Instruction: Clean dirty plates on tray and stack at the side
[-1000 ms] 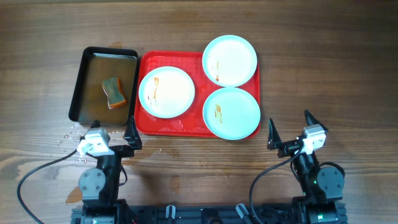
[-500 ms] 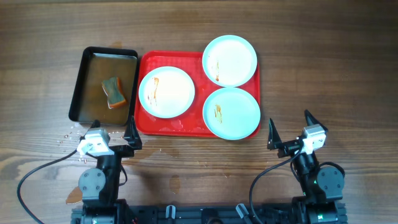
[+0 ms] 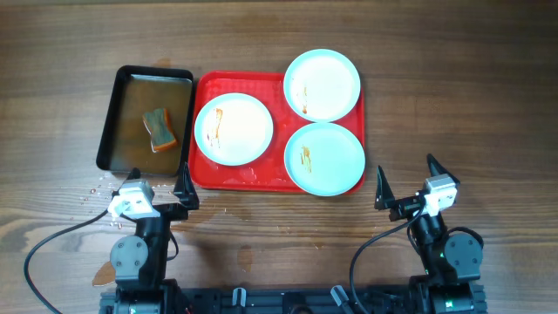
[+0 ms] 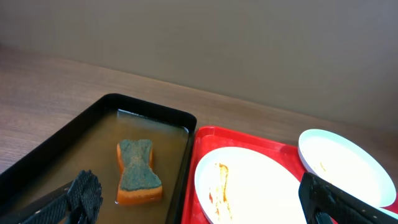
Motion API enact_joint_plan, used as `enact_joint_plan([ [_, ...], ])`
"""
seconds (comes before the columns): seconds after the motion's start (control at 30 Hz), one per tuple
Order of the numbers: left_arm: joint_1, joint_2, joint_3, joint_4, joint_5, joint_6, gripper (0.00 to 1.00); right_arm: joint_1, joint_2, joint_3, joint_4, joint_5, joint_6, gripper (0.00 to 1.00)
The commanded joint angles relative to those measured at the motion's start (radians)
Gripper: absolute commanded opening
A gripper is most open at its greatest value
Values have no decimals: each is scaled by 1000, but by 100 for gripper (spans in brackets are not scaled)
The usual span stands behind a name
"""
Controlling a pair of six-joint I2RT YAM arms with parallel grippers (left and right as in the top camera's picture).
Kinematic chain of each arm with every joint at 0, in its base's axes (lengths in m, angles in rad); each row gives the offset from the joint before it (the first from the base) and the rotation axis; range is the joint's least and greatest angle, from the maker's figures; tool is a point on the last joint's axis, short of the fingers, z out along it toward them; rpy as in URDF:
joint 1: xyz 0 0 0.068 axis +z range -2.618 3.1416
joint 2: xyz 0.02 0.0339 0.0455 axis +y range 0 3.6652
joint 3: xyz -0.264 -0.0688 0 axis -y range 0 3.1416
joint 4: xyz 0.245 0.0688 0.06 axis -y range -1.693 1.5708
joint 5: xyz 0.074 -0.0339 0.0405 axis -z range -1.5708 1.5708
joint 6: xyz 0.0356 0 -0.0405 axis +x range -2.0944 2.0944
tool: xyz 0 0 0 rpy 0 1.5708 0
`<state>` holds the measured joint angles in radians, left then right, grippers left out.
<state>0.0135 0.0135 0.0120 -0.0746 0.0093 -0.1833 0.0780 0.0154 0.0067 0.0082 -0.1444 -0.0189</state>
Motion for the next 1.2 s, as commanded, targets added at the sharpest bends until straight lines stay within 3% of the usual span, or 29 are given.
enact_joint_plan([
  [0.0,-5,-7,-6,0,5,23,100,0,-8,-2,1,18,19,100],
  [1.17,-5,-7,-6,0,5,19,100,0,-8,-2,51,66,-4,100],
])
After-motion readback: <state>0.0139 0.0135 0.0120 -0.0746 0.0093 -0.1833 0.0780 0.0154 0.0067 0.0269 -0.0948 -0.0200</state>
